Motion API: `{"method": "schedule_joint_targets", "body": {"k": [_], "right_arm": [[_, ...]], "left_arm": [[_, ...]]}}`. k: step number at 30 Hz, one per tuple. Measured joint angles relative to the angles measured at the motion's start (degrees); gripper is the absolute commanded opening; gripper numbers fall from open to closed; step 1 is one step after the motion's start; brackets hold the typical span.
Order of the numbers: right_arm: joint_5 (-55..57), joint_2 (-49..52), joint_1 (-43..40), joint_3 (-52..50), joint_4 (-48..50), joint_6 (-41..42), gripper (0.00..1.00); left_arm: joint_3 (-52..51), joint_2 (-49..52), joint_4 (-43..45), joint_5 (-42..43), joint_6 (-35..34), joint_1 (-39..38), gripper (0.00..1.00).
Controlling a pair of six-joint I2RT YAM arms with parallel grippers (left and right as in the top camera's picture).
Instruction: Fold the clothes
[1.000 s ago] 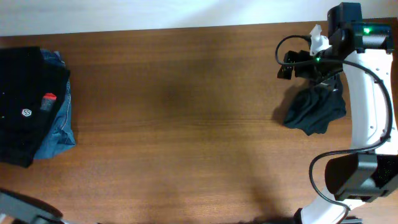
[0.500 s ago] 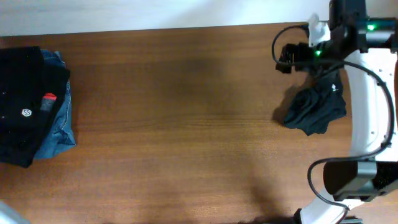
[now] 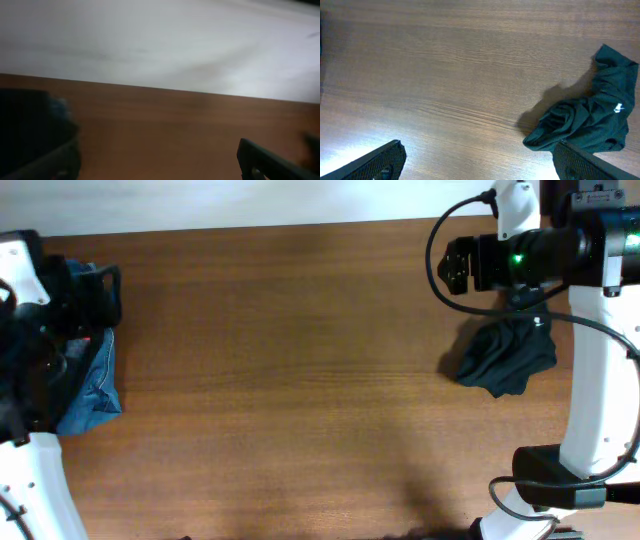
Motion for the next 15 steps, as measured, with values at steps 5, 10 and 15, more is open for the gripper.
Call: {"method": "schedule_joint_targets", "body": {"k": [5, 10, 15], "right_arm": [[0.26, 0.00, 0.00, 0.00, -1.07, -0.09, 0.99], [2.01, 0.00, 0.00, -0.09, -2.60, -0.11, 0.99], [2.78, 0.00, 0.00, -0.22, -2.58, -0.13, 0.99]], "left_arm": [[0.02, 5.22, 6.99, -17.25, 4.50, -1.44, 0.99], [-0.04, 17.90, 13.62, -26.03, 9.11, -1.11, 0.99], [-0.22, 24.55, 18.12, -31.21, 10.16, -0.20, 0.99]]}}
